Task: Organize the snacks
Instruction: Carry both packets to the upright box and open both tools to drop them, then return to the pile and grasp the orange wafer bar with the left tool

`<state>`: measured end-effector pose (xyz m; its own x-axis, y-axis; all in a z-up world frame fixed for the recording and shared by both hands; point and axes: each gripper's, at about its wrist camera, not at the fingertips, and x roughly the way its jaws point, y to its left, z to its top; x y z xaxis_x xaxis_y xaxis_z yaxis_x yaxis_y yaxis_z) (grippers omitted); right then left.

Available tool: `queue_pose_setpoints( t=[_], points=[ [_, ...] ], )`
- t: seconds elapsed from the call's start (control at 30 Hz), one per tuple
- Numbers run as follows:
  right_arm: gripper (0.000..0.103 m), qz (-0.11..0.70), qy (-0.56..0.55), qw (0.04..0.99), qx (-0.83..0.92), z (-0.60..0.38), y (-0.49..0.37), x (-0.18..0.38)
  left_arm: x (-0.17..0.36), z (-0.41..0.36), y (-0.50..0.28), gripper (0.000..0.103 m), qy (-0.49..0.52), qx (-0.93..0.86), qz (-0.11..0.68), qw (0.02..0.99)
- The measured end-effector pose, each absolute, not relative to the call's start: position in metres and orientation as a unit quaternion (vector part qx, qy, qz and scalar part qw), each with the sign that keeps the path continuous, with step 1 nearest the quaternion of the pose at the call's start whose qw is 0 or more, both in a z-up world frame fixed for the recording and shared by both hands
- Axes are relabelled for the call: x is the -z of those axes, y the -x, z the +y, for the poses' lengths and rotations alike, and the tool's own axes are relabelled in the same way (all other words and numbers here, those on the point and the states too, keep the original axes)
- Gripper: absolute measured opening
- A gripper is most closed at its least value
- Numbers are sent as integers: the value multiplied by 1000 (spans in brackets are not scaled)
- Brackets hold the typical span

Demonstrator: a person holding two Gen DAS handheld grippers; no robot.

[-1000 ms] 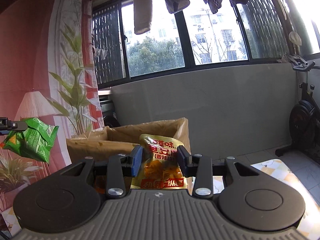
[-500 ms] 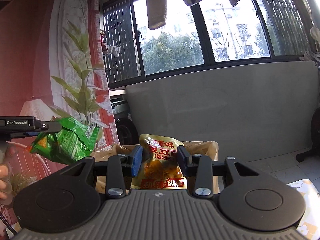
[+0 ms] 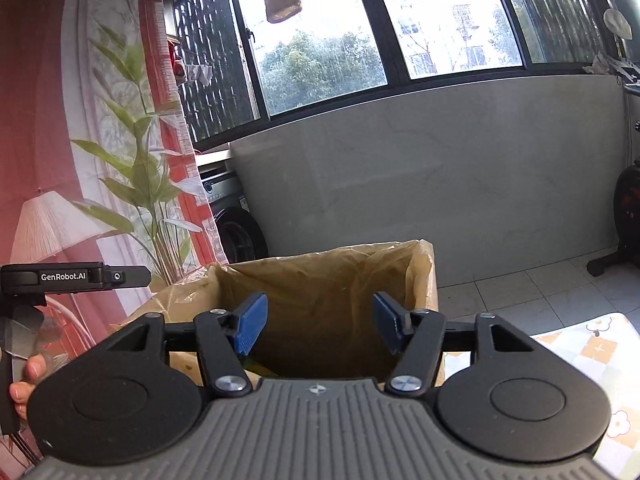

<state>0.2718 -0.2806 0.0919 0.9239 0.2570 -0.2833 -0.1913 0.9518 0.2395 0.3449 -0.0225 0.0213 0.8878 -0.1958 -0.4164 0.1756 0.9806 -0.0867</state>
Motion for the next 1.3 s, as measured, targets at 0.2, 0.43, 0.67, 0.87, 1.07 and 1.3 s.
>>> queue_pose_setpoints(
  t=[0.2, 0.43, 0.67, 0.87, 1.07, 1.3],
  points=[
    [86, 155, -117, 973, -125, -289, -246, -86, -14, 4, -318, 80, 71, 102, 227, 966],
    [99, 147, -112, 976, -117, -285, -221, -71, -4, 18, -286, 84, 25, 58, 265, 962],
    [99, 180, -37, 979, -91, -261, -196, -38, 15, 55, -256, 90, 60, 47, 296, 952],
    [99, 198, -79, 970, -115, -250, -174, -1, 49, 67, -231, 90, 82, 22, 326, 942],
    [99, 202, -53, 972, -111, -245, -152, 17, 97, 54, -212, 80, 24, 44, 406, 913],
    [99, 217, -68, 969, -95, -249, -138, 32, 127, 32, -184, 73, 25, 136, 445, 885]
  ],
)
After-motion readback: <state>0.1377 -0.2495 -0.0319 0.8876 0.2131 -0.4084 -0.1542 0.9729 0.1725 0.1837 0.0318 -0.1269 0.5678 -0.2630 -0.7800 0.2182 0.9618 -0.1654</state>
